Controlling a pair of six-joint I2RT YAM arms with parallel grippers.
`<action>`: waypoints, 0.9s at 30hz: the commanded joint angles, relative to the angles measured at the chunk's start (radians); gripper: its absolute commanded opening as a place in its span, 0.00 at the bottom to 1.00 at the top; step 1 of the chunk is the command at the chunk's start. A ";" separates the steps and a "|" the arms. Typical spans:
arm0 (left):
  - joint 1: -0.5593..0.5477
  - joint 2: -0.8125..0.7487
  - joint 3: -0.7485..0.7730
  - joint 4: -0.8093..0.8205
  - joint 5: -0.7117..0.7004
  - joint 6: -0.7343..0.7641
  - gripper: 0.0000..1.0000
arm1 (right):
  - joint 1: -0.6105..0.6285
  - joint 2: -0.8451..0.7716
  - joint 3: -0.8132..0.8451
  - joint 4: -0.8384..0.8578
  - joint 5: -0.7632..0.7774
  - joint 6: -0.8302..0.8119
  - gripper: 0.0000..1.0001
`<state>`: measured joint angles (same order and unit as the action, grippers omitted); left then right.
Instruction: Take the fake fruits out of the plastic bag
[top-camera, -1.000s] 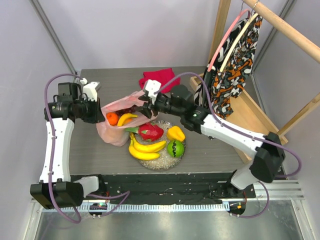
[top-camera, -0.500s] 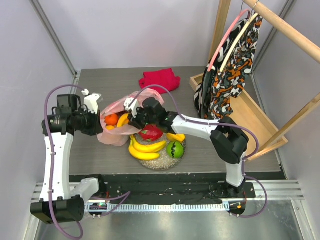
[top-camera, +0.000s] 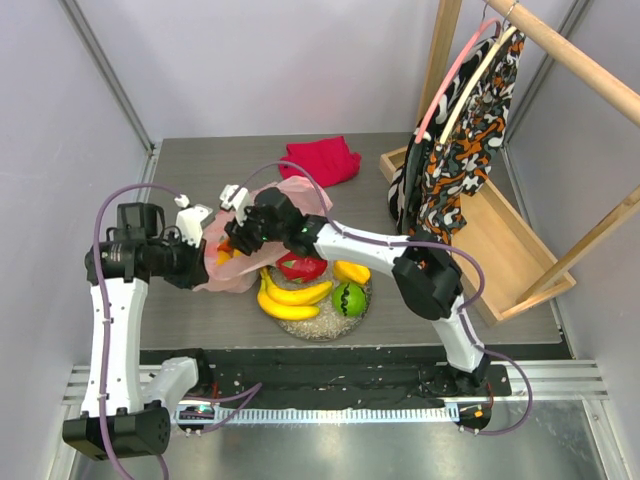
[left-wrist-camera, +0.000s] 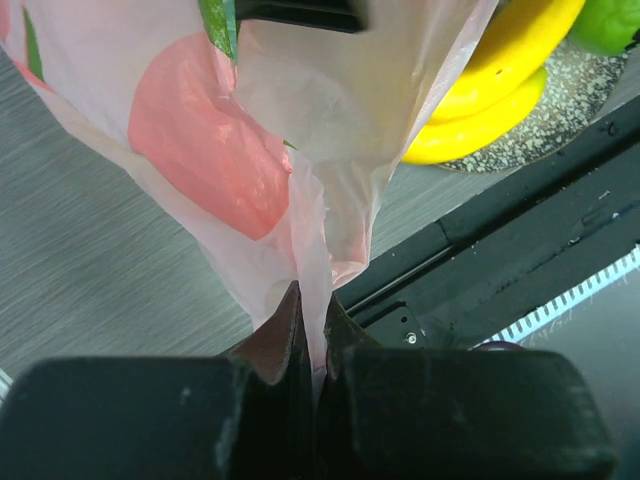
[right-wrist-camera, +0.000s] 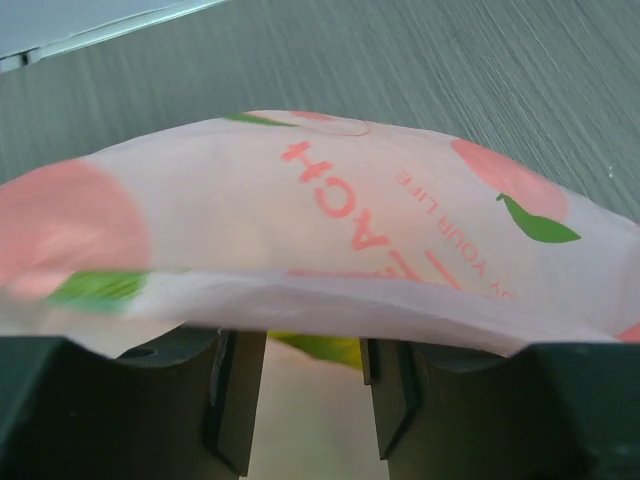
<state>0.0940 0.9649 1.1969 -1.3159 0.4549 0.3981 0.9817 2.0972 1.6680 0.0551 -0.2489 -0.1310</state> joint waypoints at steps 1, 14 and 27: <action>0.004 -0.005 0.039 -0.066 0.054 0.041 0.00 | 0.012 0.078 0.108 0.005 0.092 0.105 0.49; 0.004 -0.015 0.154 -0.169 0.221 0.025 0.00 | 0.089 0.260 0.266 0.060 0.408 0.274 0.89; -0.050 0.024 0.159 -0.112 0.237 -0.083 0.00 | 0.103 0.448 0.412 0.034 0.198 0.294 0.88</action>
<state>0.0521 0.9897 1.3460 -1.3445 0.6807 0.3828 1.0817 2.5305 2.0499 0.1051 0.0597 0.1410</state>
